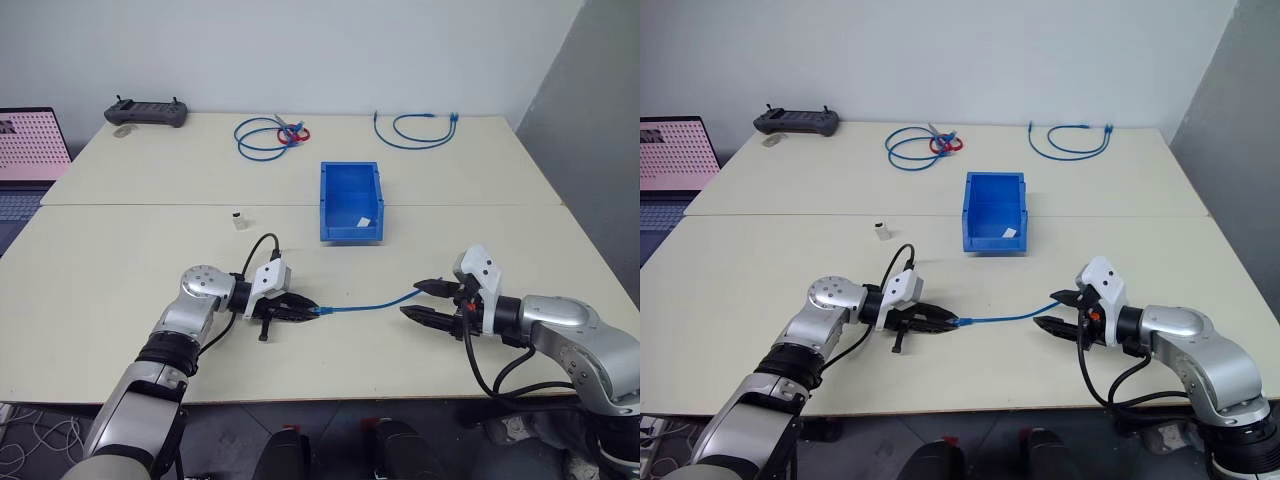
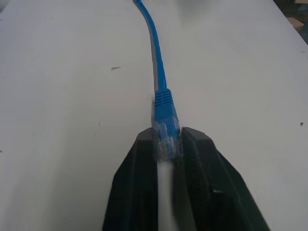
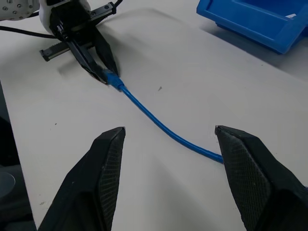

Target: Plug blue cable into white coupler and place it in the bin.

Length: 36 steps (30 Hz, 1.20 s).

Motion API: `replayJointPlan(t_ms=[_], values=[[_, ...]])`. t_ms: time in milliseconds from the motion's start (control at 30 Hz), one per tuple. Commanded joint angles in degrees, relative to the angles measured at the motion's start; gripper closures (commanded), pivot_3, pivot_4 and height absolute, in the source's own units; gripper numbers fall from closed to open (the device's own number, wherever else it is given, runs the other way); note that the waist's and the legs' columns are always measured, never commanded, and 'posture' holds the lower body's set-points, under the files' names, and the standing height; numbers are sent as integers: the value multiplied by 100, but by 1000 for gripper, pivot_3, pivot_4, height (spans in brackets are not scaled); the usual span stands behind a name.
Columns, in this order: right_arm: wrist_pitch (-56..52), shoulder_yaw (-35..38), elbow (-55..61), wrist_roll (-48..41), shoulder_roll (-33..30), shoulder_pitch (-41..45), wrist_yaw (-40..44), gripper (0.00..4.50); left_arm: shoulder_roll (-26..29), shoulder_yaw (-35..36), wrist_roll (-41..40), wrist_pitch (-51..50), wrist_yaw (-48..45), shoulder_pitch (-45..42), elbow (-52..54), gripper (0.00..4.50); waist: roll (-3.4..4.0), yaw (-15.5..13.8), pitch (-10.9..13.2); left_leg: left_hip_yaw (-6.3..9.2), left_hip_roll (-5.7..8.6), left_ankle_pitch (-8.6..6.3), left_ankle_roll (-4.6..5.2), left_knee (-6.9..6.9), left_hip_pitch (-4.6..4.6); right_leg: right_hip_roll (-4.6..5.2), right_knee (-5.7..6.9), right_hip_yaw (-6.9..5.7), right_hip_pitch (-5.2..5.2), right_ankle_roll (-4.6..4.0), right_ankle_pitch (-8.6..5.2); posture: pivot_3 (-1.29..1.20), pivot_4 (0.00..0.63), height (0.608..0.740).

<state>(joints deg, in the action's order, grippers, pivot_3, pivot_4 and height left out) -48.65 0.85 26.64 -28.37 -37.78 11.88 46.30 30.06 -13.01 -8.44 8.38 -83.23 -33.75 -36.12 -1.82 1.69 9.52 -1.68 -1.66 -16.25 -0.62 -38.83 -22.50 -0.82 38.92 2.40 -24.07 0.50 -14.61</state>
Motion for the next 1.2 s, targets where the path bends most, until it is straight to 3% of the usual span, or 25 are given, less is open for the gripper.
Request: replayJointPlan(t_ms=[33,67,133,267,467,700,1167,1200], values=[[-6,102,124,-223,-111,103,100,1348,-19,-19,20,-418,139,317,317,4259,0,0,-1,0,0,0,0,0,0,0,0,1,0,0,0,0,150,740],[-61,132,133,-275,-120,101,100,1348,-33,55,-59,-661,253,344,475,4259,0,0,-1,0,0,0,0,0,0,0,0,1,0,0,0,0,150,740],[-397,275,163,-590,-103,81,85,1348,-229,458,-745,-2241,820,386,1302,4259,0,2,0,1,0,0,0,0,0,1,1,0,0,0,0,0,150,740],[-1721,900,115,-2014,244,138,-187,1348,-672,1246,-2437,-5024,2007,696,3271,4259,-11,0,8,18,-6,0,0,-14,-25,9,3,-12,-8,2,1,0,150,740],[-2656,1346,-199,-3097,784,524,-931,1348,-1307,2005,-4197,-7062,3448,1189,4778,4259,-8,32,7,24,-6,1,-1,-12,-17,23,7,-12,-6,2,1,0,150,740],[-3184,1639,-758,-4138,1241,1198,-1721,1348,-1577,2308,-5139,-7666,4228,1270,5090,4259,-8,20,7,19,-7,1,-1,-12,-10,-3,8,-4,-3,2,1,0,150,740],[-3060,1470,-1144,-5237,1352,1515,-2598,1348,-1395,2031,-5474,-7620,4270,1284,5150,4259,-8,16,8,16,0,1,-1,-11,-19,0,1,-3,-6,2,1,0,150,740],[-3050,1443,-1140,-5286,1339,1503,-2612,1706,-1384,2025,-5483,-7610,4272,1280,5141,4259,-8,17,8,15,0,1,-1,-11,-18,0,1,-3,-7,2,1,0,150,740]])
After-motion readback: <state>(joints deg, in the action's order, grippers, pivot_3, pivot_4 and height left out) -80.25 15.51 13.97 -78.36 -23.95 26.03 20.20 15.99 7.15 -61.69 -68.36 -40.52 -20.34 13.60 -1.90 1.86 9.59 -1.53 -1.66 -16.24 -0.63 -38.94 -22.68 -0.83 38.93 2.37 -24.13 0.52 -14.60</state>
